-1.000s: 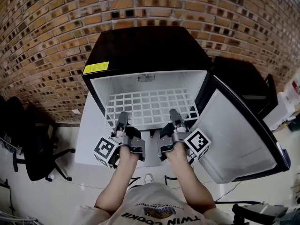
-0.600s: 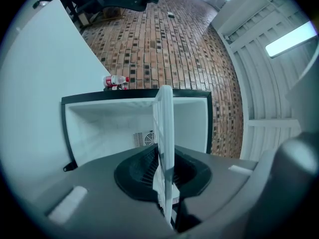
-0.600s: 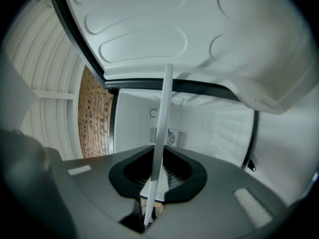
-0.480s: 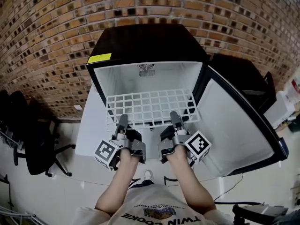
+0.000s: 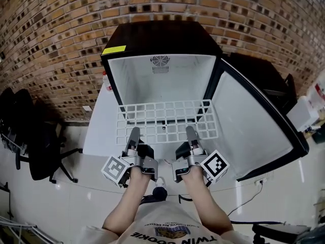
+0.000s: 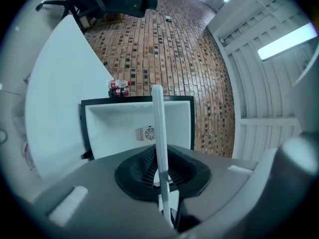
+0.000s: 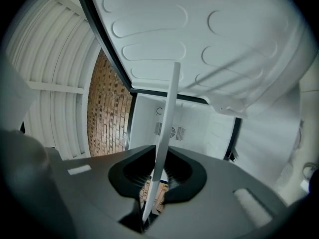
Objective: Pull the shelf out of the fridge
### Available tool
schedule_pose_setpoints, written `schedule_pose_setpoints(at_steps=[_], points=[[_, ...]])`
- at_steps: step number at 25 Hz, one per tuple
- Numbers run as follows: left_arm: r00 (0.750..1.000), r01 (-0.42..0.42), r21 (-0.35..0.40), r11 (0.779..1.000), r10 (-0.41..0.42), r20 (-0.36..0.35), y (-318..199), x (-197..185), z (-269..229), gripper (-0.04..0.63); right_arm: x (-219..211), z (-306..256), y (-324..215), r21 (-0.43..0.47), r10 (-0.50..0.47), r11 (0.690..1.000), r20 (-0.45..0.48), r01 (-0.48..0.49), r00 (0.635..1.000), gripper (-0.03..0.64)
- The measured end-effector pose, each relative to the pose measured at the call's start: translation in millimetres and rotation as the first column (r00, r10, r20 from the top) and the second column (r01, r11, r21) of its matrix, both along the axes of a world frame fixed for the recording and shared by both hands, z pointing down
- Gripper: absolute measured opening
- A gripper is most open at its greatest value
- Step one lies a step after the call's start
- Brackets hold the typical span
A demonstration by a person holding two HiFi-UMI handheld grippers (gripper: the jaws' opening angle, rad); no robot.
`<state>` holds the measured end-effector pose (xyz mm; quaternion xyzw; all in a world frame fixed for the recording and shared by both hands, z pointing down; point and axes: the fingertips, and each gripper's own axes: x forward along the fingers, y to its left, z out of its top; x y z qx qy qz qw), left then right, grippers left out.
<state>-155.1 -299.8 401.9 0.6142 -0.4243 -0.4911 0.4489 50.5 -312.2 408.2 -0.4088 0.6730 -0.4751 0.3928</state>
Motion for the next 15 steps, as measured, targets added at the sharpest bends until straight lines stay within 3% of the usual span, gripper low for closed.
schedule_pose_setpoints(at_steps=[15], points=[[0.999,-0.007,0.014,1.000,0.007,0.037,37,4,-7,0.018,5,-1,37,0.016,0.005,1.000,-0.009,-0.004,1.000,0.054]])
